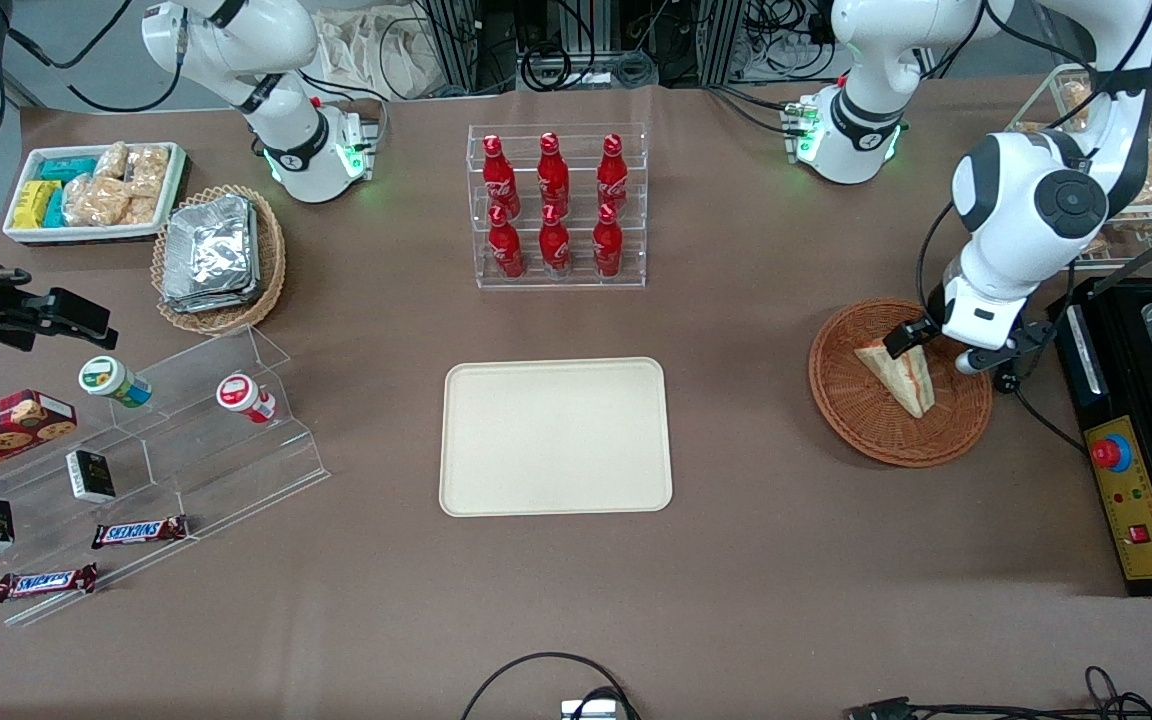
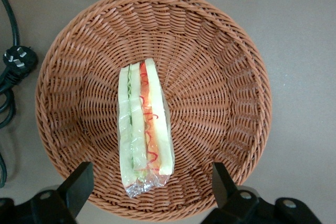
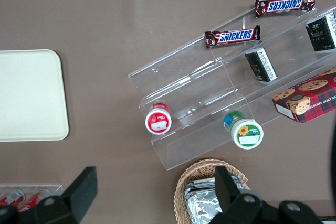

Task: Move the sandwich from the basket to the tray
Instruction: 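Lower the open left gripper down around the wrapped sandwich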

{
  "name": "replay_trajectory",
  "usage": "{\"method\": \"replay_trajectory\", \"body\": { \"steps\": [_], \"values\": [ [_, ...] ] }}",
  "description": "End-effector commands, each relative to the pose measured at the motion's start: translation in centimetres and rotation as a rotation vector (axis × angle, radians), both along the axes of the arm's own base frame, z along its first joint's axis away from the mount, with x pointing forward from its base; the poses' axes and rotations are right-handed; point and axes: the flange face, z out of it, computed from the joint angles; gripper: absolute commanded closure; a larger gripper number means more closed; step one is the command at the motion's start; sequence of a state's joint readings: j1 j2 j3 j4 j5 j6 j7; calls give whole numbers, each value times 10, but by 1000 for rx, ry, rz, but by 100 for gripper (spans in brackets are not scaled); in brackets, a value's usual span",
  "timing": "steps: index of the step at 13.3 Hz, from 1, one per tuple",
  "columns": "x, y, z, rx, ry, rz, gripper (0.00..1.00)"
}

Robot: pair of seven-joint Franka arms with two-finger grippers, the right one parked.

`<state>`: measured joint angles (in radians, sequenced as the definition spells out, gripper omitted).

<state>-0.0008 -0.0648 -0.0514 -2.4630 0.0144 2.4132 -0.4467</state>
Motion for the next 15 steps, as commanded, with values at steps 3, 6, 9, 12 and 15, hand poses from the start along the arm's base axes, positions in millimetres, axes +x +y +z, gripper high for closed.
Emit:
{"method": "replay_trajectory", "body": {
  "steps": [3,6,9,12,15],
  "values": [
    [-8,-1,-28,1,-23,46,0],
    [-9,-1,-42,-1,-21,45,0],
    [-12,-1,-58,-5,-29,45,0],
    [-14,0,-70,-7,-30,47,0],
    [-17,0,-82,-9,-31,45,5]
  ]
}}
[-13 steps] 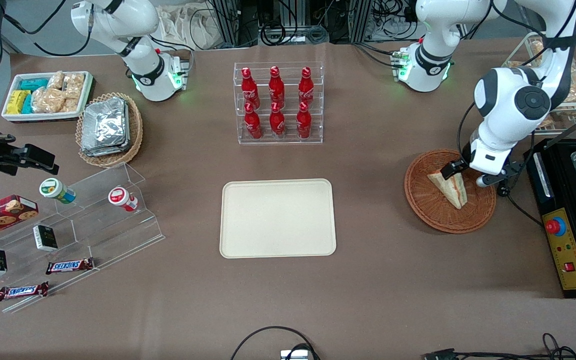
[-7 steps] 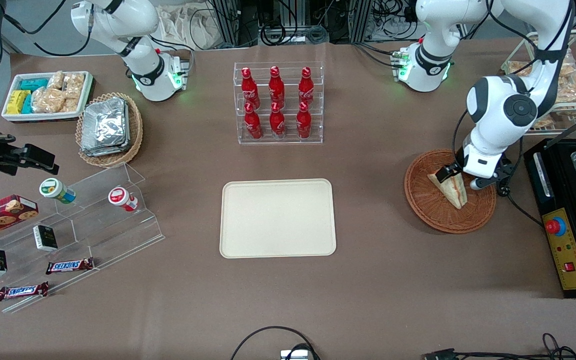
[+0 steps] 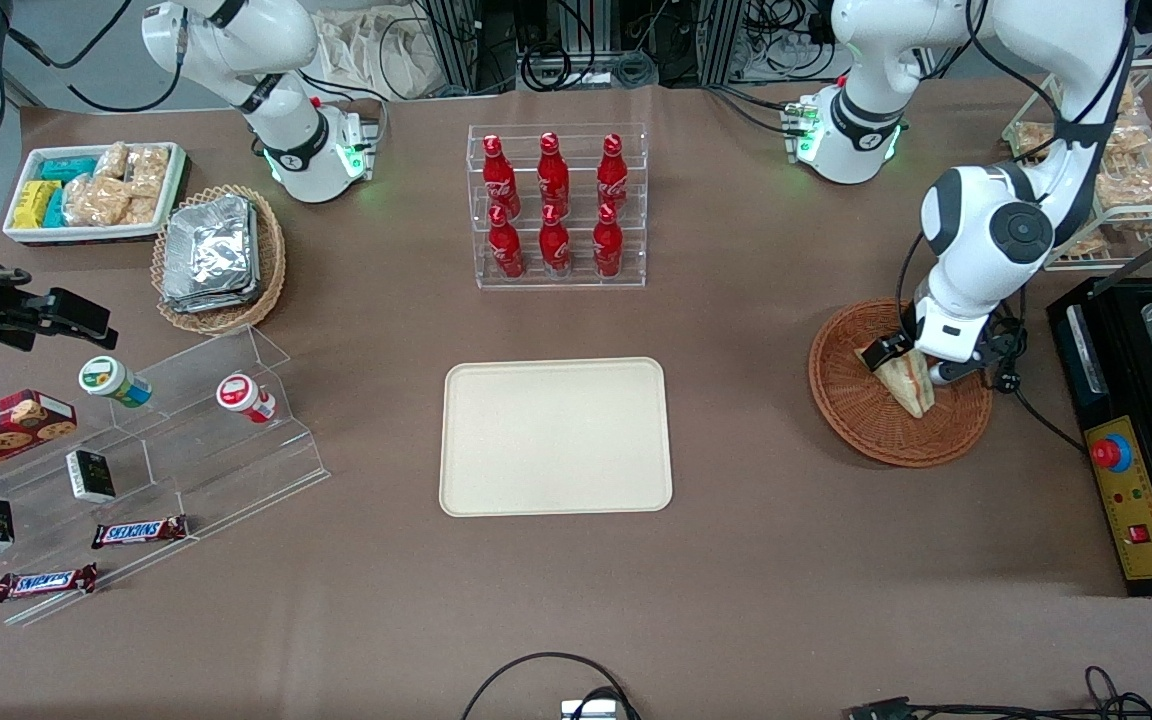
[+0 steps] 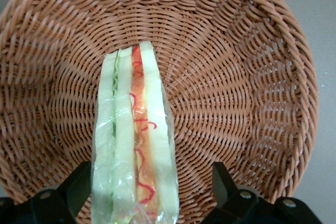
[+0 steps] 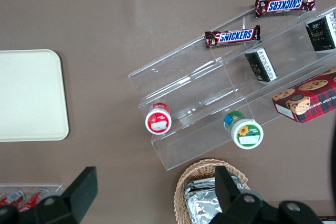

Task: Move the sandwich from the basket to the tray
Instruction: 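Close the left gripper on the sandwich's wrapped edge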

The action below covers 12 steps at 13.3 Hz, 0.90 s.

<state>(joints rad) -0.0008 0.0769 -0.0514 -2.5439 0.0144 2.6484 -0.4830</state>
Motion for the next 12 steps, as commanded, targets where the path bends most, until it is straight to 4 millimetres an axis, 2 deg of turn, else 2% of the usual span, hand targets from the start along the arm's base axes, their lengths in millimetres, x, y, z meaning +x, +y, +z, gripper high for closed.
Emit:
{"method": "replay_trajectory", "body": {
  "steps": [1,2,3,4,5,8,12],
  "values": [
    [-5,0,-6,3,-19,10,19],
    [-5,0,-6,4,-19,-1,39],
    [-5,-2,-6,10,-18,-16,53],
    [-5,-3,-6,19,-18,-34,64],
    [-5,-4,-6,21,-18,-40,71],
    [-3,-3,4,24,-14,-40,72],
    [3,-9,48,50,-9,-71,72]
  ]
}}
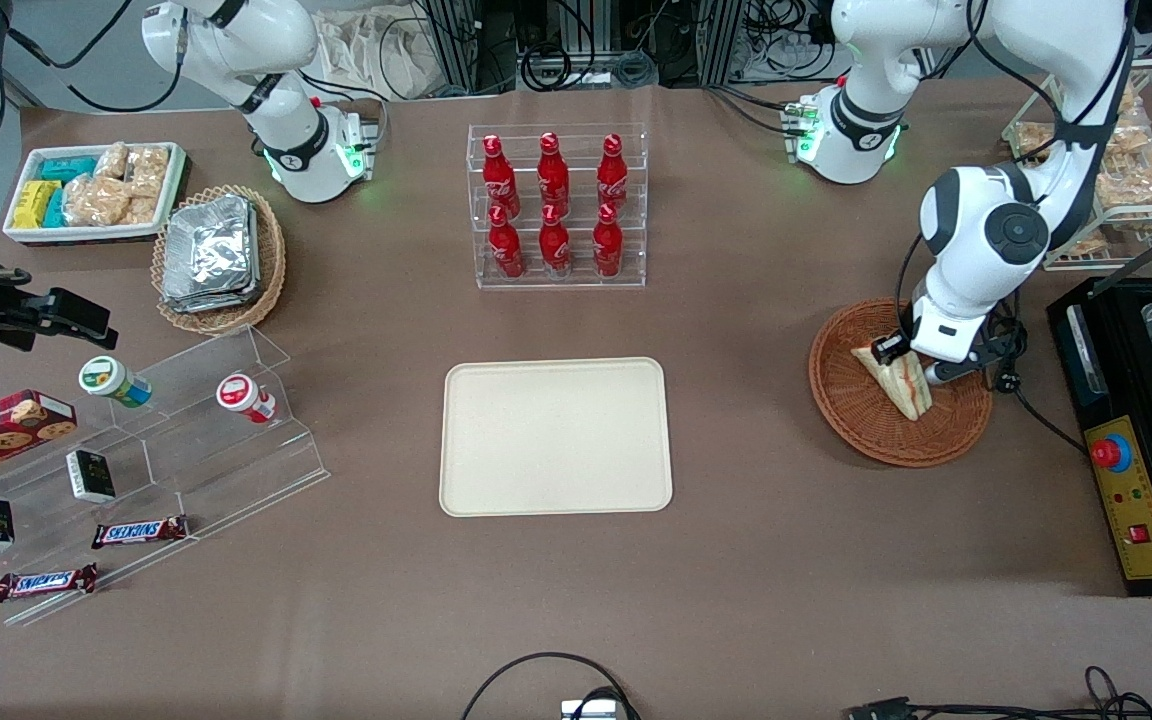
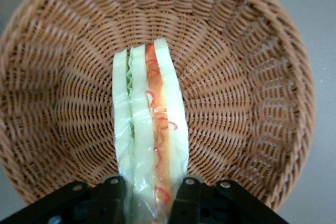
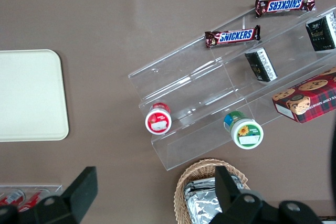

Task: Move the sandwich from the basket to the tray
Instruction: 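Close the left gripper on the sandwich's wrapped edge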

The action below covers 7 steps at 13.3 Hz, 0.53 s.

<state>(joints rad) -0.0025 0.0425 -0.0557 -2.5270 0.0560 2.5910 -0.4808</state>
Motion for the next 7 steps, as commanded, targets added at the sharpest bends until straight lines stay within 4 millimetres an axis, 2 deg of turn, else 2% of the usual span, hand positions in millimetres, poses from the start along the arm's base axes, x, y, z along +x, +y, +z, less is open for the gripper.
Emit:
{"method": "replay_trajectory", "body": {
  "steps": [1,2,4,7],
  "values": [
    [3,-8,44,56,-12,-62,72],
    [5,-15,56,90,0,-106,72],
    [14,-43,78,118,14,-168,72],
    [24,-93,109,139,26,-247,72]
  ]
}}
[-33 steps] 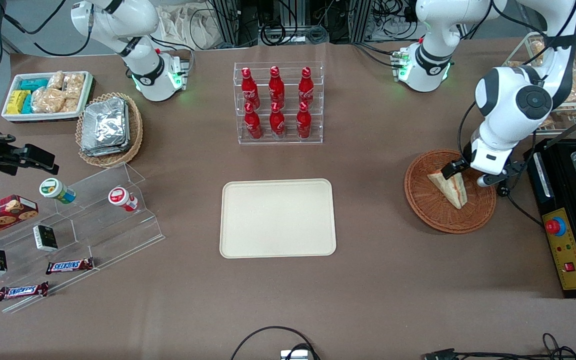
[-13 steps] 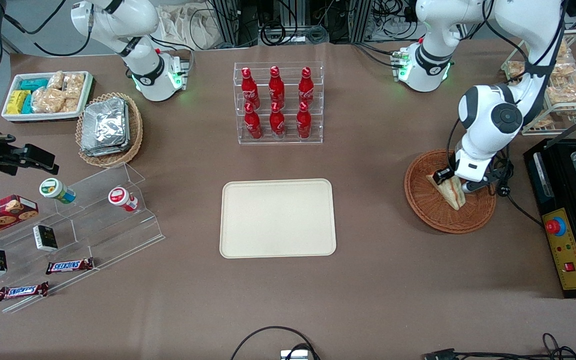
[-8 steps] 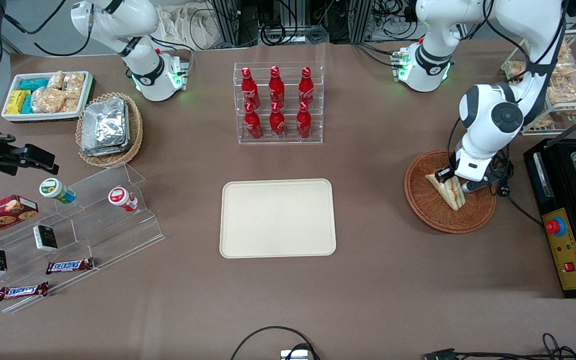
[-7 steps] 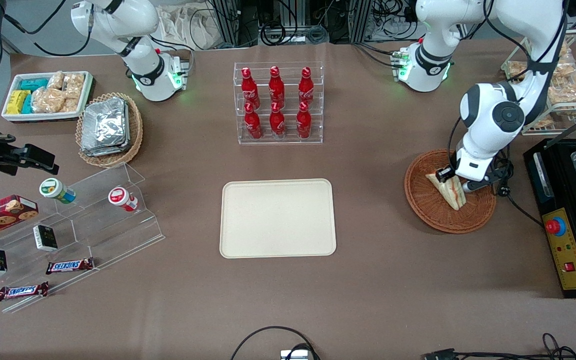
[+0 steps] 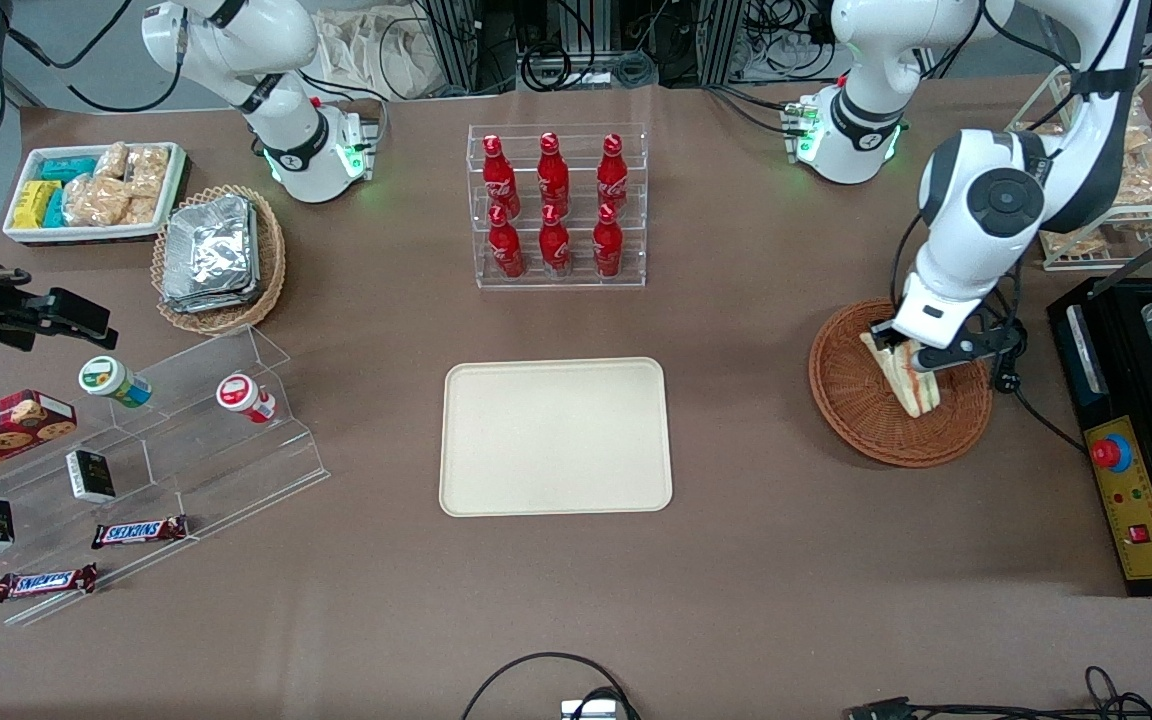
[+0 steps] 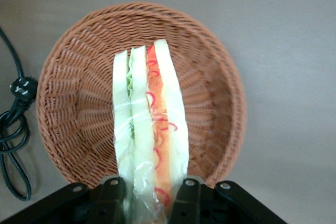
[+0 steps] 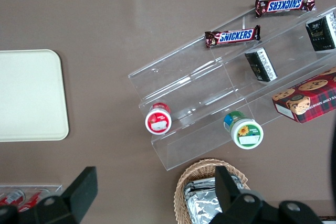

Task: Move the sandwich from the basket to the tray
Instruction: 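Lift the sandwich out of the basket and carry it toward the tray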

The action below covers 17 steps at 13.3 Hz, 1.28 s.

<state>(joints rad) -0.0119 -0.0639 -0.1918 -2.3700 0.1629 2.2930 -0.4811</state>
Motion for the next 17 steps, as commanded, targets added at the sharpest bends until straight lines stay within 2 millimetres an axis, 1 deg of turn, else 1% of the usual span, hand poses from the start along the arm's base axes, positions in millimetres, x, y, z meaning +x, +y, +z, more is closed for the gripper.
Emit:
{"method": "replay_trajectory", "body": {
  "steps": [1,3,4,6,8,9,10,11,13,14,16,17],
  "values": [
    [9,-39,35,36,12,-64,72],
    [9,-84,51,43,22,-142,72],
    [10,-103,58,36,9,-173,71],
    [8,-148,65,11,-9,-246,70],
    [9,-185,68,-26,-12,-290,70],
    [6,-204,65,-43,-5,-310,70],
    [5,-215,60,-59,-5,-299,70],
    [4,-230,60,-79,-12,-305,70],
    [-3,-265,58,-127,-21,-319,71],
    [-7,-283,52,-146,-21,-325,71],
    [-8,-312,38,-182,-10,-324,70],
    [-12,-323,28,-190,9,-338,70]
  ]
}}
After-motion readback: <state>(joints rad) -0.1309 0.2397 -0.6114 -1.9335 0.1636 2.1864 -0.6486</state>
